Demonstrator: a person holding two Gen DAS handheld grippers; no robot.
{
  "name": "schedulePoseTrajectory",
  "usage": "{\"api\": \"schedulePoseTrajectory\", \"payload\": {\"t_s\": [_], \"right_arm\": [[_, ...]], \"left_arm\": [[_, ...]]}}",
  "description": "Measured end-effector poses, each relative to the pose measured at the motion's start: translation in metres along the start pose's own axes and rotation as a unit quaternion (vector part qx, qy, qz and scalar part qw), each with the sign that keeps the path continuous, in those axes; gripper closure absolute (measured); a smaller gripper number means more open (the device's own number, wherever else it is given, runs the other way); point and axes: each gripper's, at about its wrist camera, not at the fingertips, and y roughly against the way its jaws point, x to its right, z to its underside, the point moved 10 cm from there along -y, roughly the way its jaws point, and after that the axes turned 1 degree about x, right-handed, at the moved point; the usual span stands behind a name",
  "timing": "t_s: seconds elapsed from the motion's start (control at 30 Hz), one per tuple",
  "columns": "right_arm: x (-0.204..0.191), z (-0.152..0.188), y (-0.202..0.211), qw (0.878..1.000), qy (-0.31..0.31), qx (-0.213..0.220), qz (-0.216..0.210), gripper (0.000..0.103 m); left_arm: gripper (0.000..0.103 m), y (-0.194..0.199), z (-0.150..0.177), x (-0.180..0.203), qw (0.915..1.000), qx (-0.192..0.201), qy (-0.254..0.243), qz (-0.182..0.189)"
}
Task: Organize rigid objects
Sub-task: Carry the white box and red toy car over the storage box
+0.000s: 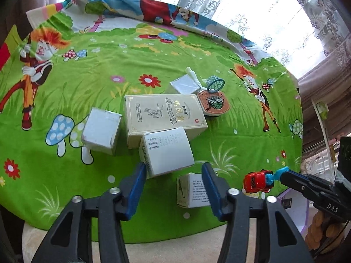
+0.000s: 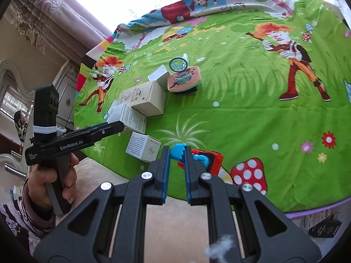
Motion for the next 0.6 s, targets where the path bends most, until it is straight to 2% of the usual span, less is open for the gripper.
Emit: {"api": "schedulePoseTrajectory", "payload": {"t_s": [0.17, 0.27, 0.37, 0.6], "right_arm": [[0.012, 0.006, 0.023, 1.000, -0.017, 0.018, 0.007, 0.088], [0.023, 0.013, 0.038, 0.999, -0.027, 0.025, 0.016, 0.088], [0.036, 0.023, 0.056, 0.998, -0.041, 0.034, 0.026, 0.087], [0.072, 0.053, 0.110, 0.994, -0.076, 0.054, 0.060, 0.088]], "left_arm": [[0.037, -0.002, -0.005, 0.009, 0.9999, -0.011, 0.008, -0.006], [0.038, -0.010, -0.012, 0.008, 0.9992, -0.016, 0.012, -0.033], [0.057, -0.018, -0.009, 0.004, 0.9983, -0.019, -0.003, -0.055], [0.058, 0.003, -0.006, 0.008, 0.9981, 0.019, -0.021, -0.054]]}}
